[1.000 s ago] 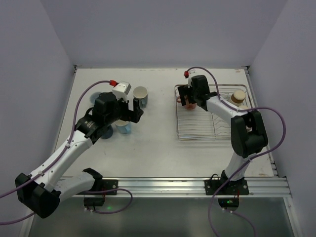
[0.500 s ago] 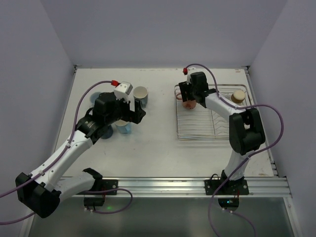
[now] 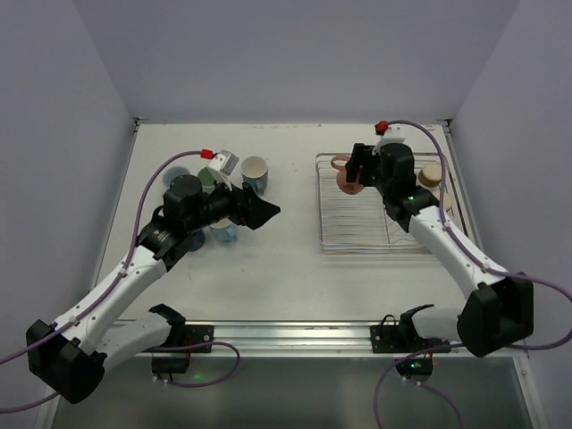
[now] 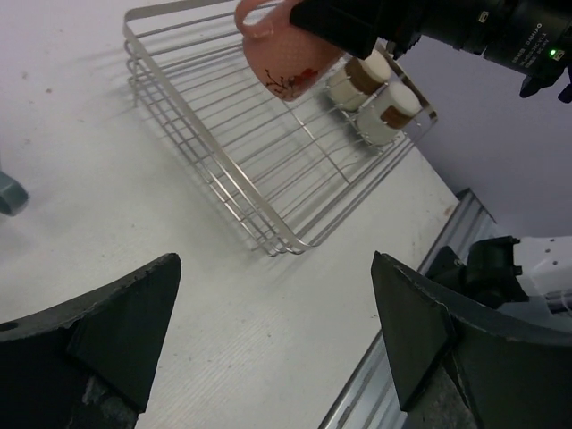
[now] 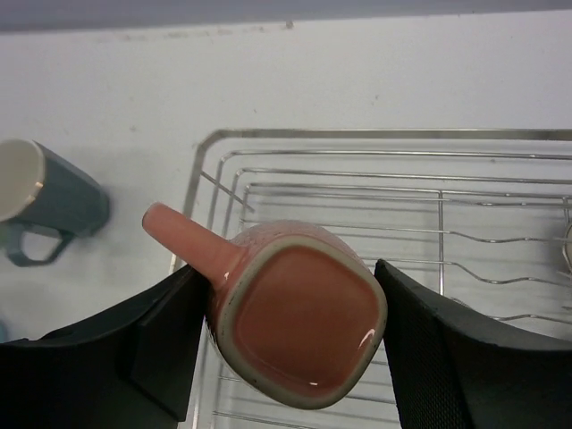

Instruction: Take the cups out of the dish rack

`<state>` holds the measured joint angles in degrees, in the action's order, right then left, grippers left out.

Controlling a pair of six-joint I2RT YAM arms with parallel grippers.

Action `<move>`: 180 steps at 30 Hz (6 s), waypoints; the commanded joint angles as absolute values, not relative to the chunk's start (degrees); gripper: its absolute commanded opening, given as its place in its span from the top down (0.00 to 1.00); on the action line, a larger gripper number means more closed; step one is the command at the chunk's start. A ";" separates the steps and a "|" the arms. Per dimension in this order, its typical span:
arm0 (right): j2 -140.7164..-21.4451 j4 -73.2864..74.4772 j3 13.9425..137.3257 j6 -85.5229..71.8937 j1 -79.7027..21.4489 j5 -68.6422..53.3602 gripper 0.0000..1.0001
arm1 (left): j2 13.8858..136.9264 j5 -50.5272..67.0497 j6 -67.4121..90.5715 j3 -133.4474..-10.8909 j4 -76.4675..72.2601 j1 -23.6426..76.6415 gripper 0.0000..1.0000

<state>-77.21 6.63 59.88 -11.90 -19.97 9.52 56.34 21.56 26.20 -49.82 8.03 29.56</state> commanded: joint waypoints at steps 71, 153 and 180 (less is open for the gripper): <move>-39.11 6.06 35.60 -32.52 -25.58 -3.25 0.01 | 98.08 -2.46 11.08 -80.68 42.27 37.79 1.00; -72.16 27.42 50.53 -22.15 10.02 29.78 0.44 | 29.27 11.60 12.92 -42.36 20.39 39.55 0.07; -38.23 13.39 43.34 -39.18 -10.97 -10.93 0.63 | 37.69 18.96 33.63 -36.31 -2.25 39.46 0.24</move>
